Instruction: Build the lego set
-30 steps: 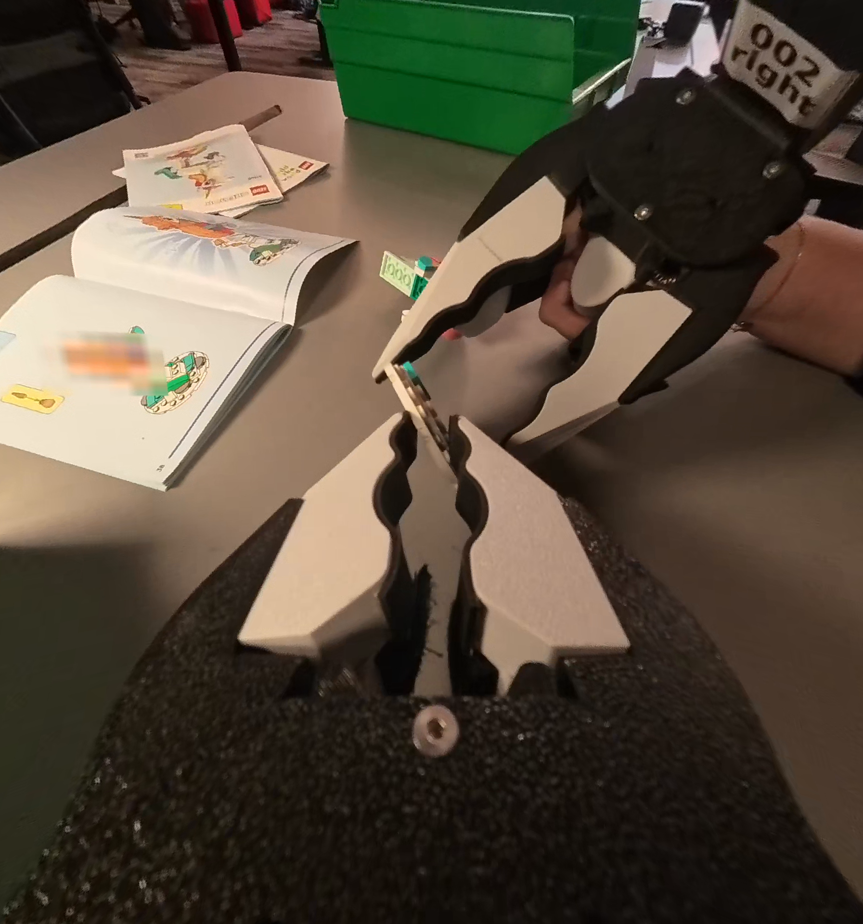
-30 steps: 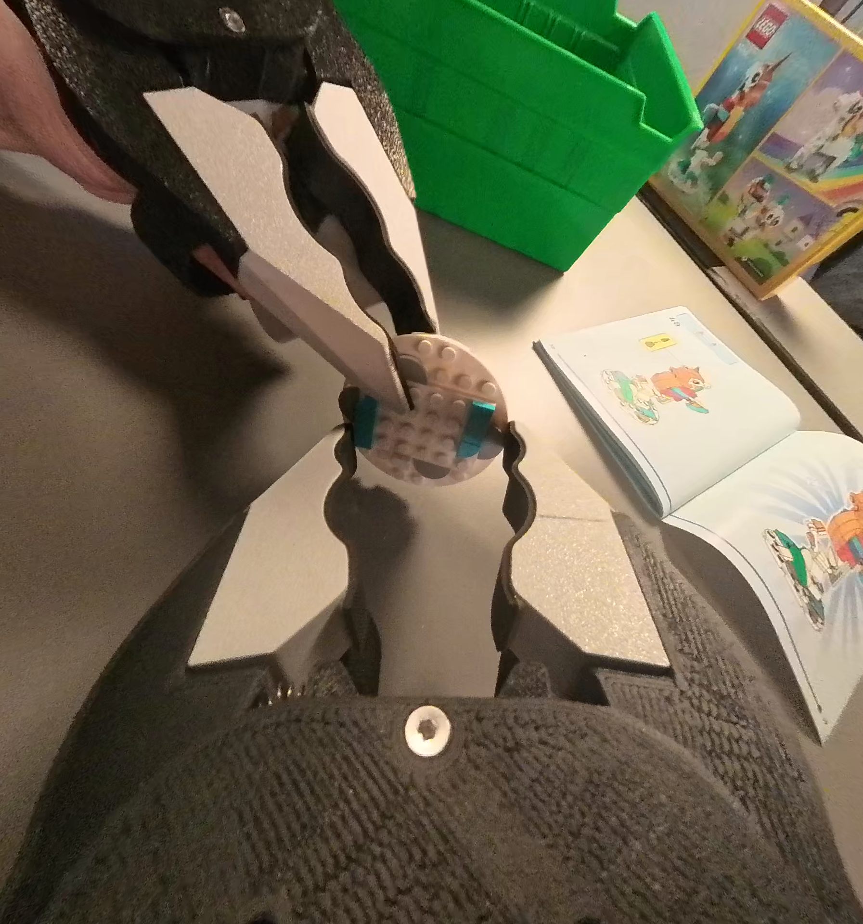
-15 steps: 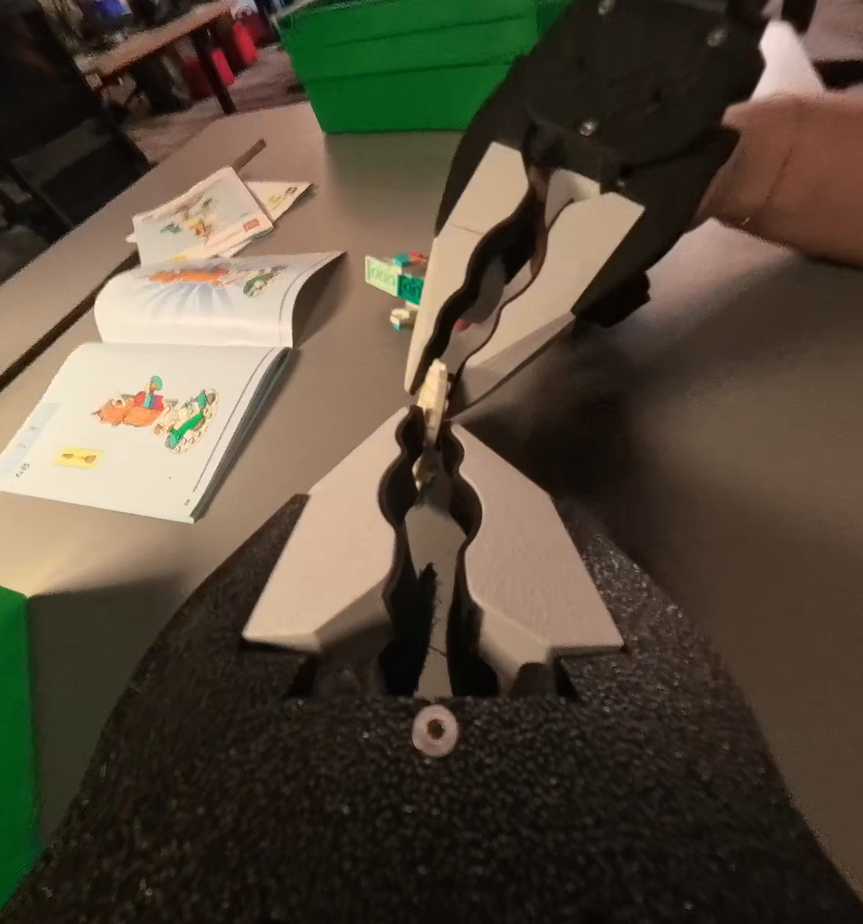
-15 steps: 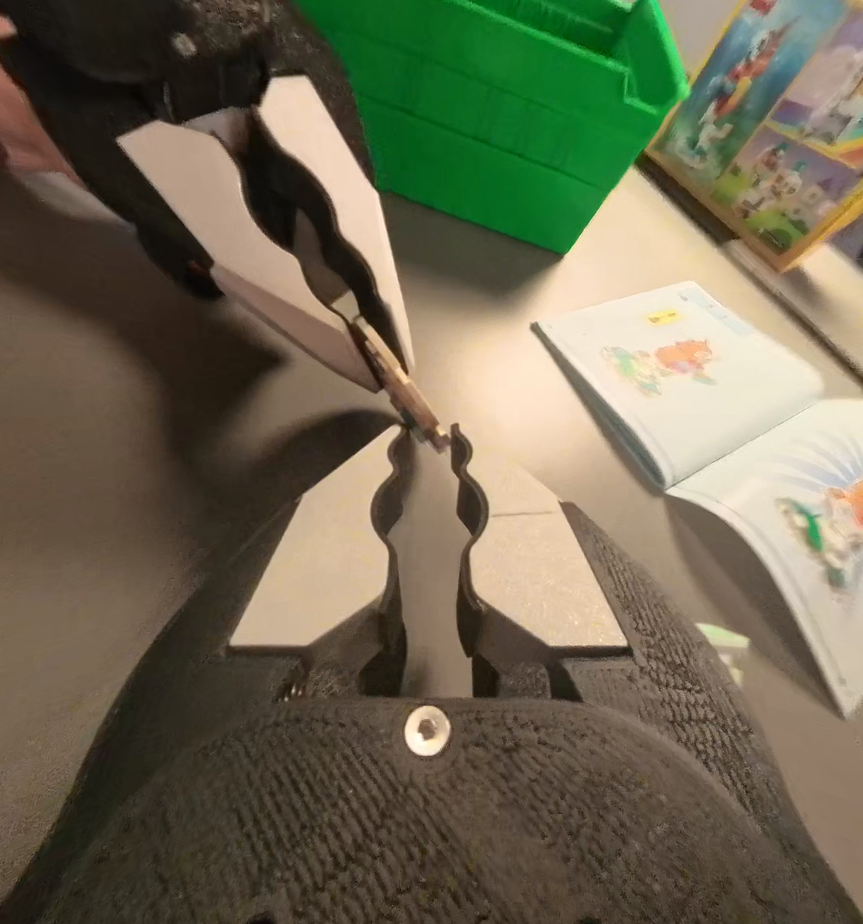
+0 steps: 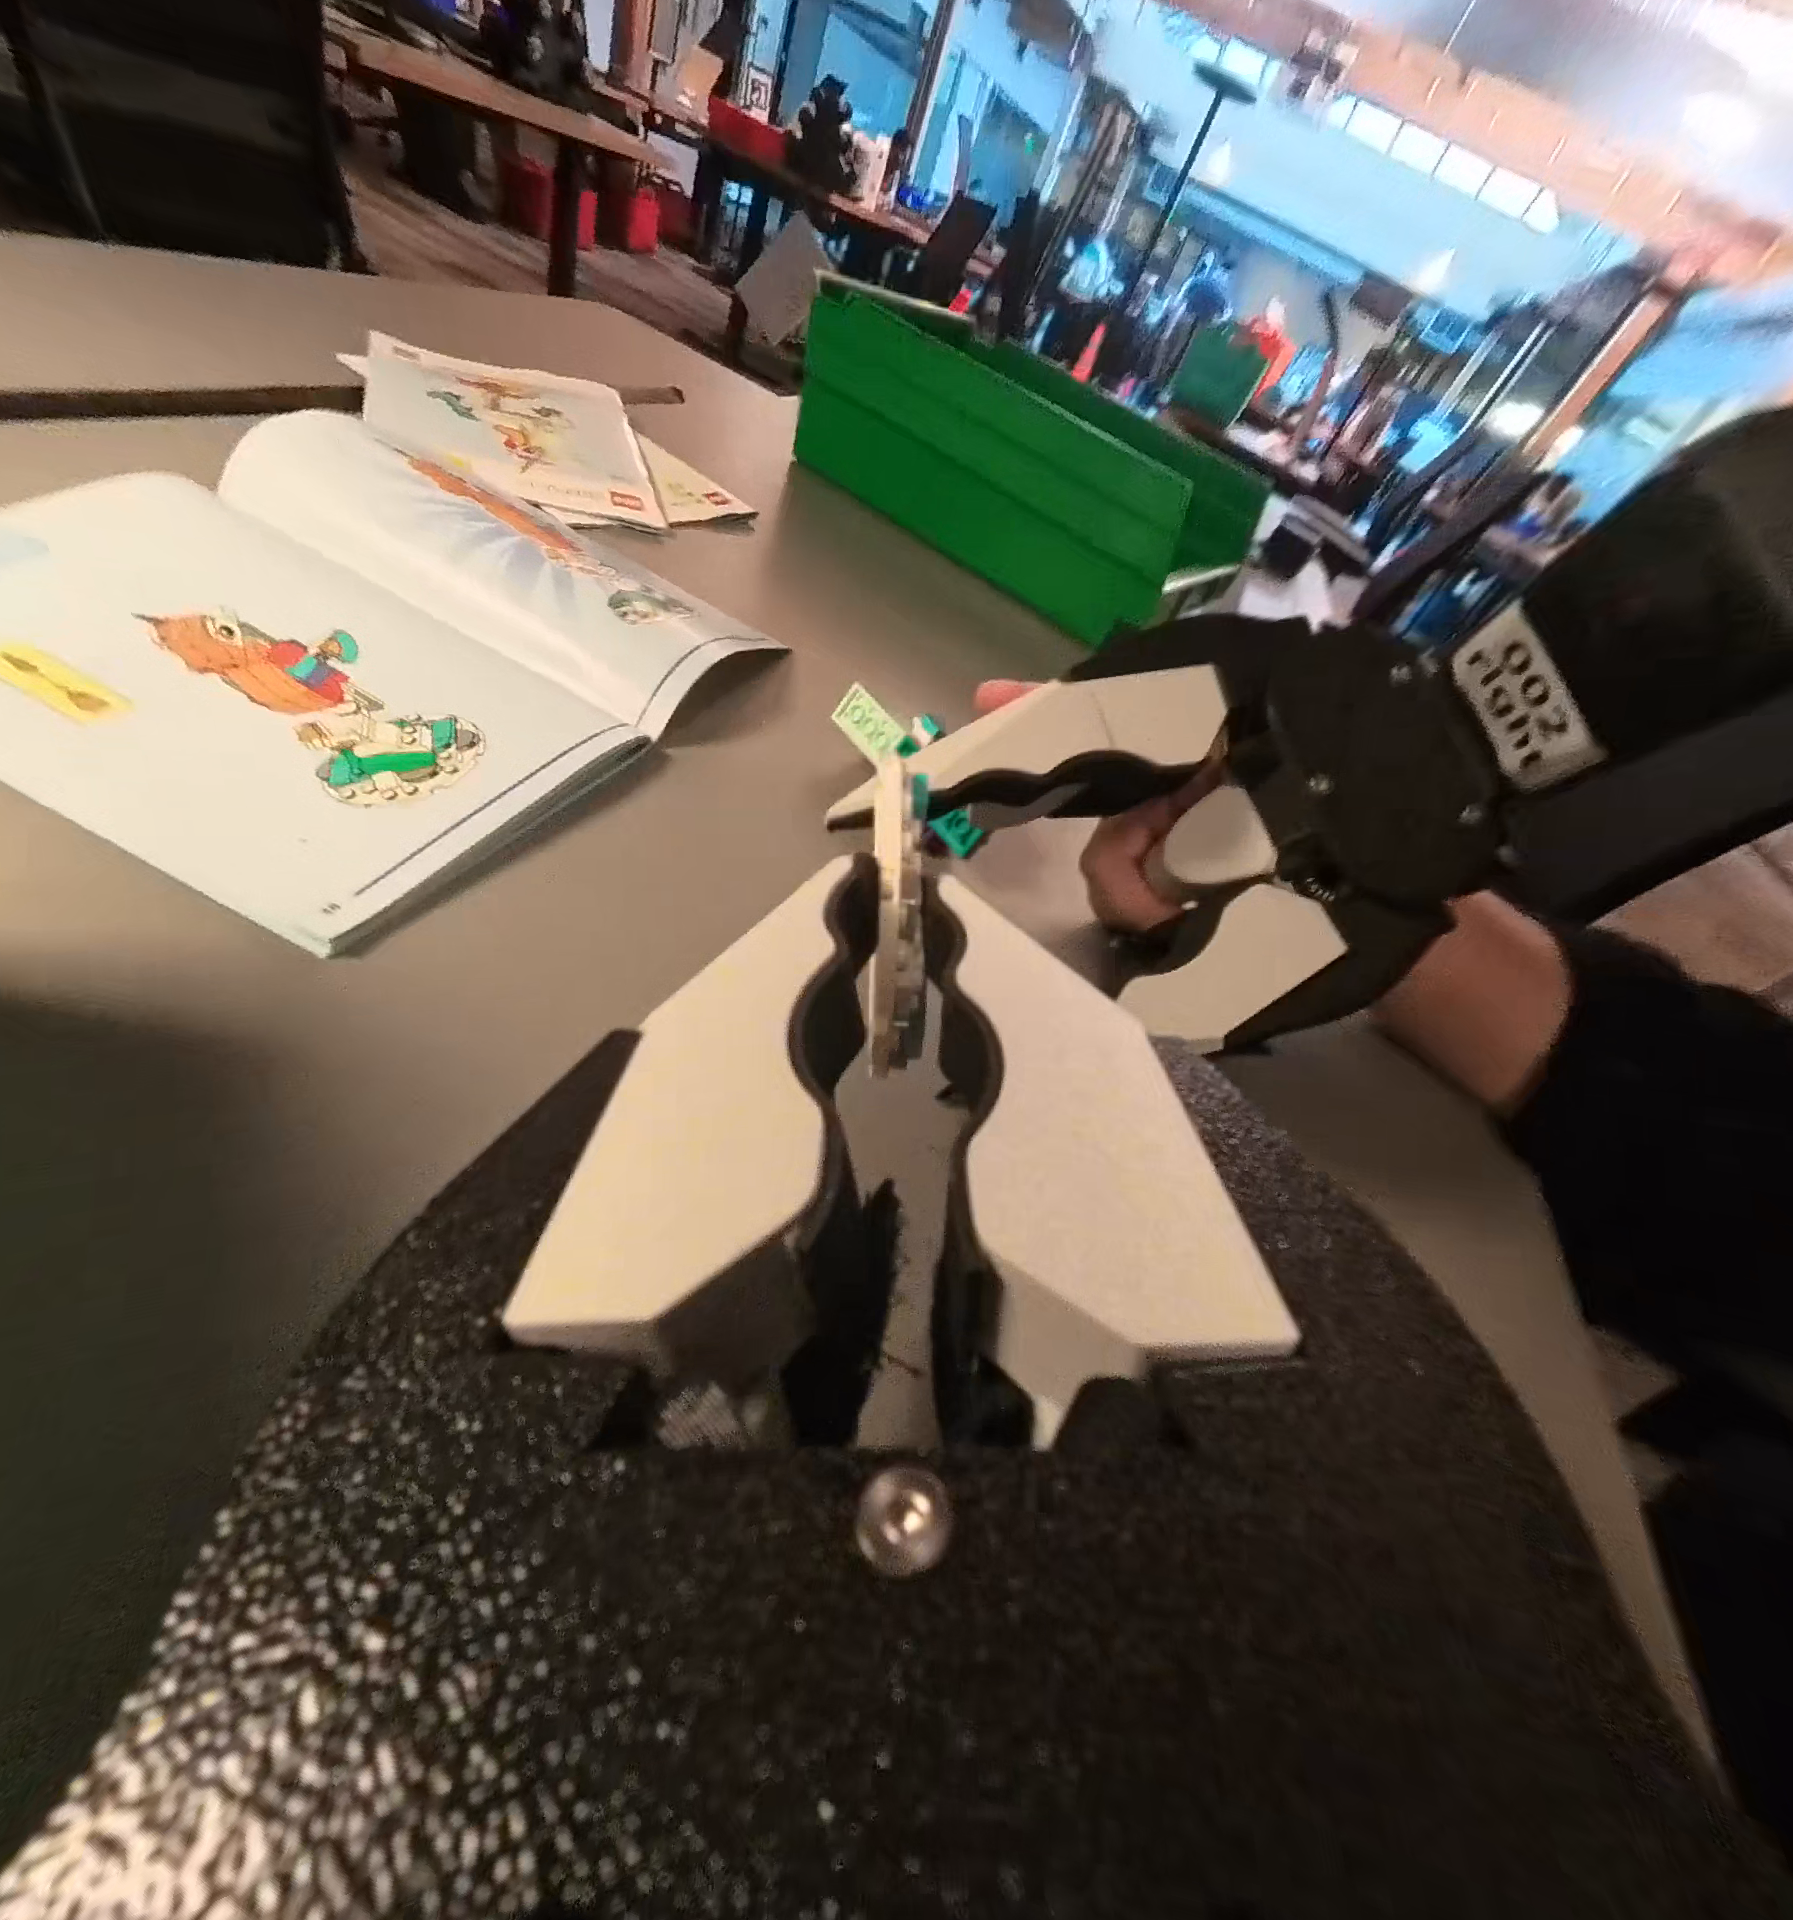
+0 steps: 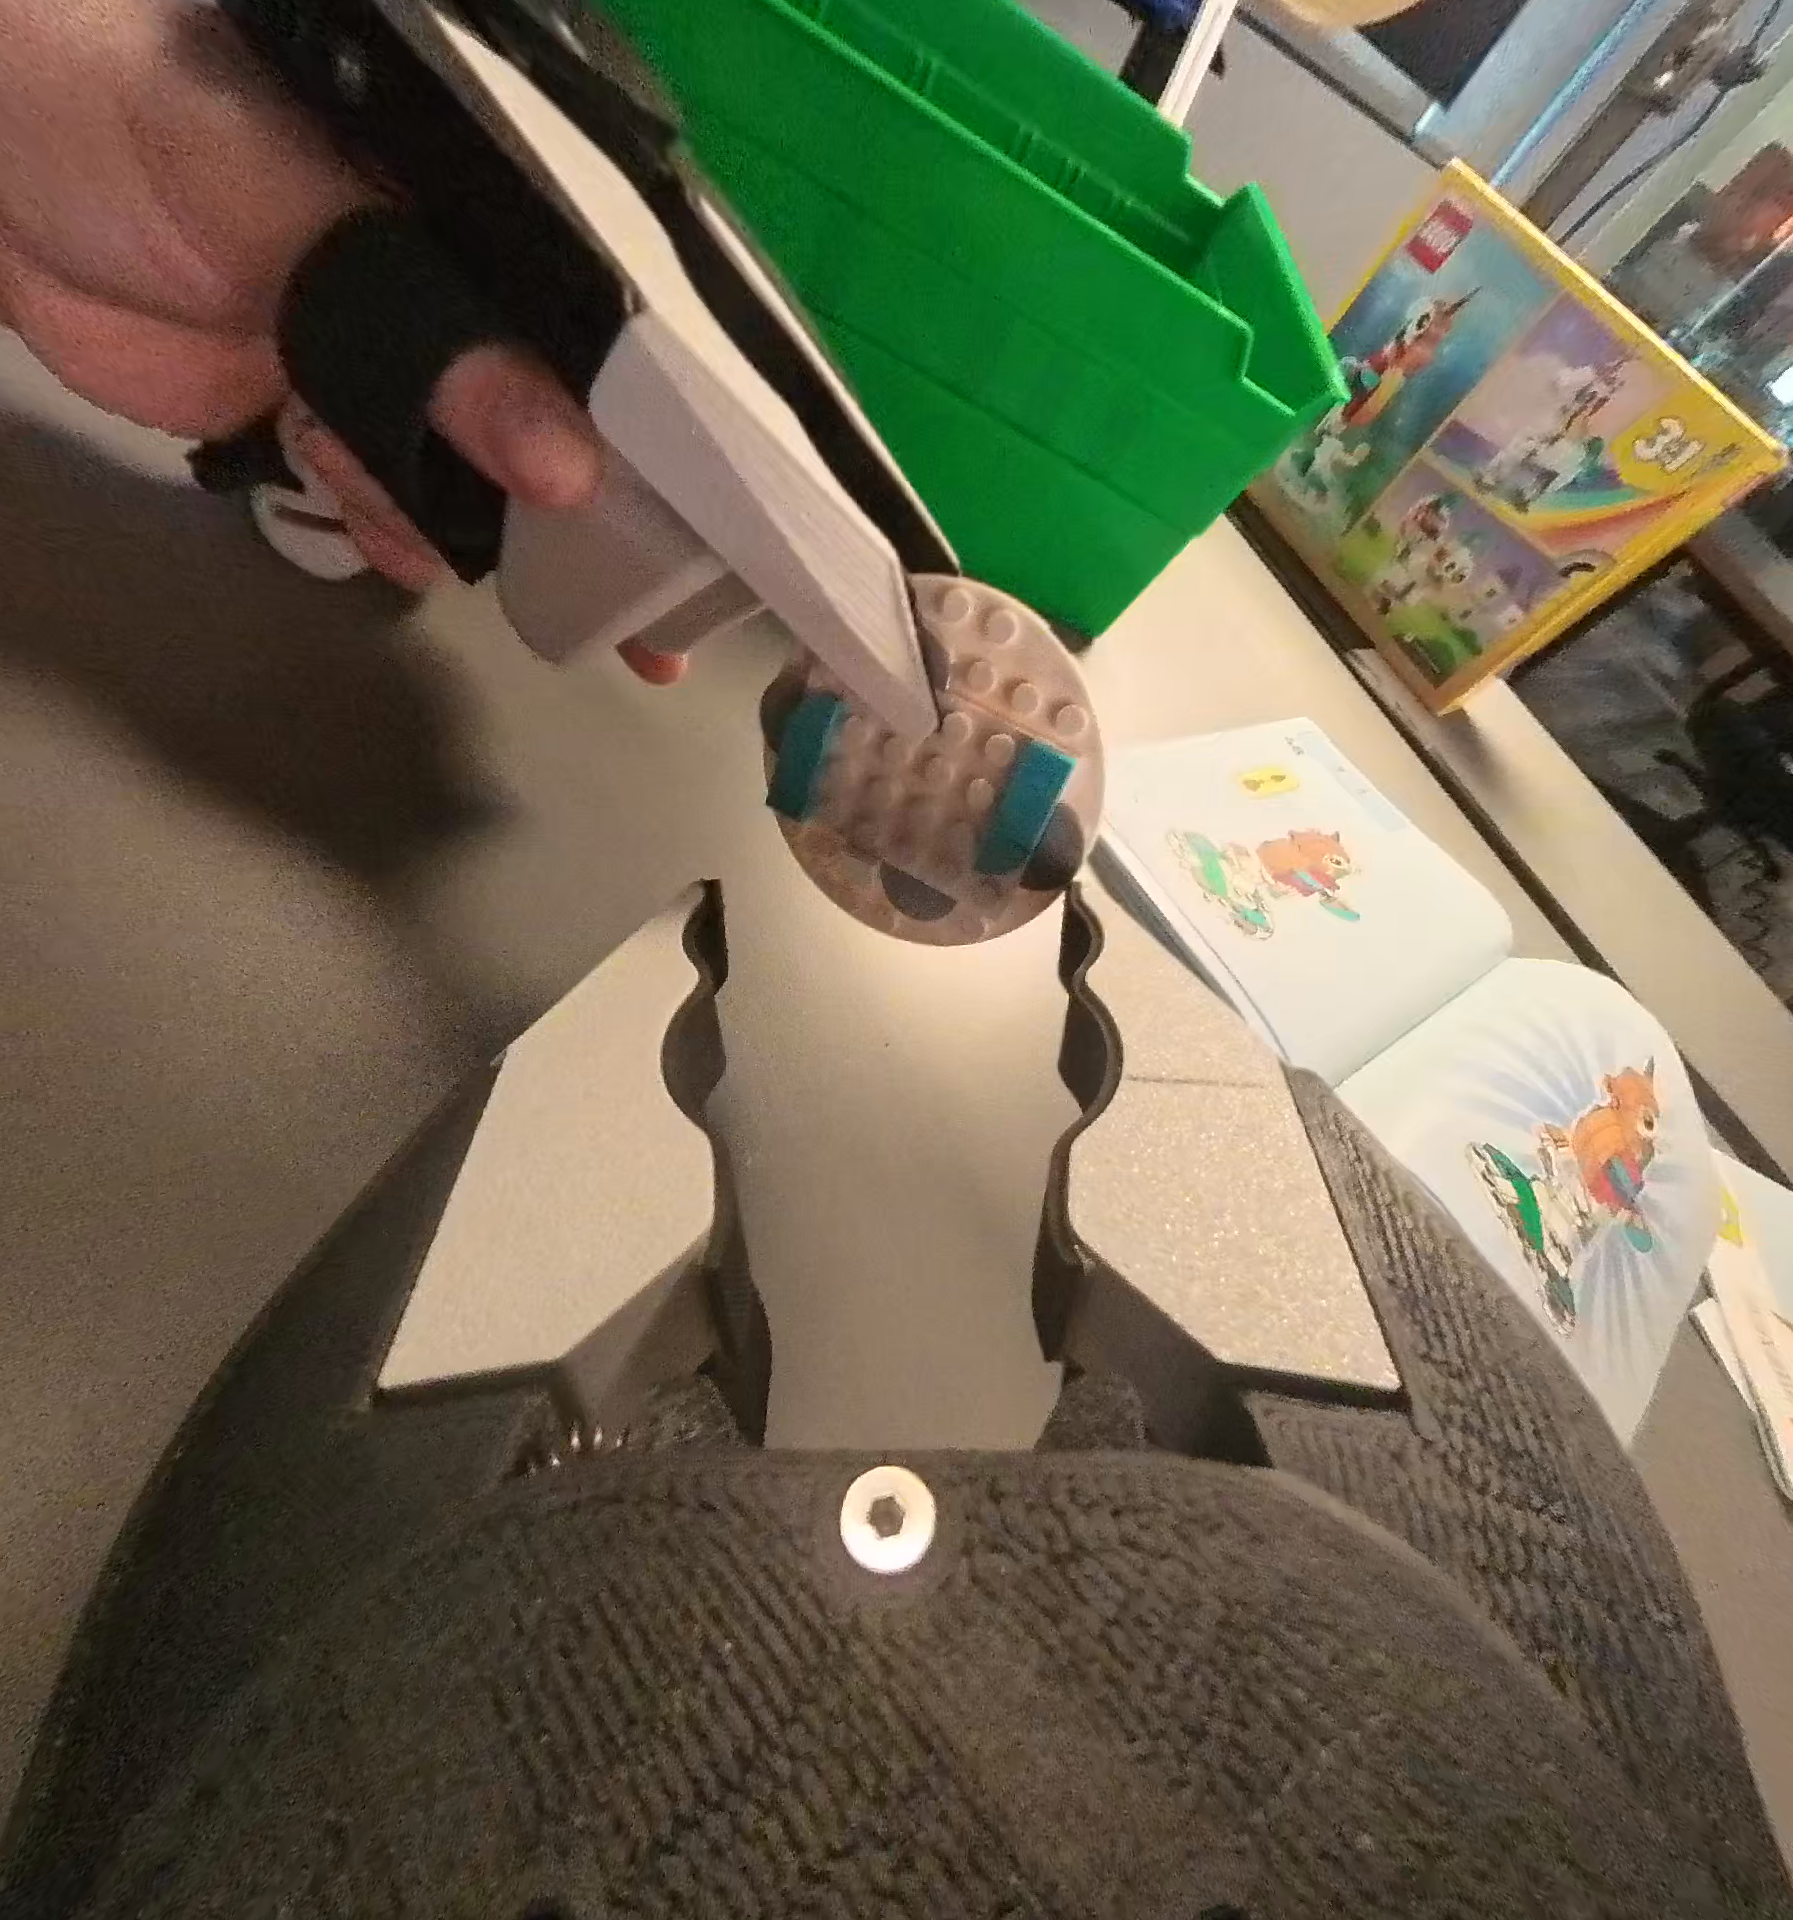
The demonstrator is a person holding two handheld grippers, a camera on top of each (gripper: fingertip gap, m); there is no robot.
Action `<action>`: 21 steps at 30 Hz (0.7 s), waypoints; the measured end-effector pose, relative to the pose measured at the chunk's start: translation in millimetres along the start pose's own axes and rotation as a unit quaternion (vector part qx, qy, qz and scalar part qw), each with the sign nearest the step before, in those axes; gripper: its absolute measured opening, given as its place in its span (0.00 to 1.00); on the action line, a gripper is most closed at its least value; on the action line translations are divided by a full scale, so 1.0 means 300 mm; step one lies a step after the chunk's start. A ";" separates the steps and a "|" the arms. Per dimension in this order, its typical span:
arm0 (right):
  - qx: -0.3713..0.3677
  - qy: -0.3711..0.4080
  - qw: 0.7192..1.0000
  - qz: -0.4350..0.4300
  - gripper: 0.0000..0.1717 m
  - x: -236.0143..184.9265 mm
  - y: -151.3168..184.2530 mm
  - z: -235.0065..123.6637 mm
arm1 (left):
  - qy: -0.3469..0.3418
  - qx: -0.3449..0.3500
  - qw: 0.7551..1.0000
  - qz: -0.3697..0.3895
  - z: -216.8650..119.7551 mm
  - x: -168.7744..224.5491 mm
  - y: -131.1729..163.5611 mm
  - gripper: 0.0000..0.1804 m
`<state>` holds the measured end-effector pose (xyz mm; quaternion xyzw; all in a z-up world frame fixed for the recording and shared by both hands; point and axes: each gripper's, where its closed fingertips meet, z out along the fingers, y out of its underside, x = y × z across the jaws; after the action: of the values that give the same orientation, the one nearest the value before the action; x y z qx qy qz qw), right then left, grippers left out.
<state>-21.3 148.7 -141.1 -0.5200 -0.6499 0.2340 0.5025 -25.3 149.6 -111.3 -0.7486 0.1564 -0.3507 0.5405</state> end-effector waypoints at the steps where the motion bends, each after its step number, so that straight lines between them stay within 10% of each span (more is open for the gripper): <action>1: 0.006 0.001 1.000 0.005 0.37 0.002 -0.007 -0.001 | 0.008 0.003 1.000 -0.016 -0.001 0.000 -0.001 0.03; 9: 0.028 0.001 0.999 0.016 0.53 -0.005 -0.040 -0.001 | 0.063 -0.001 0.996 -0.064 0.012 0.047 0.010 0.02; 21: 0.038 0.002 0.999 -0.012 0.39 -0.015 -0.057 -0.011 | 0.099 -0.053 0.994 -0.017 0.007 0.073 0.048 0.09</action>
<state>-26.1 137.9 -127.7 -0.4926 -0.6460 0.2517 0.5260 -6.3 132.3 -117.2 -0.7405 0.2142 -0.4235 0.4759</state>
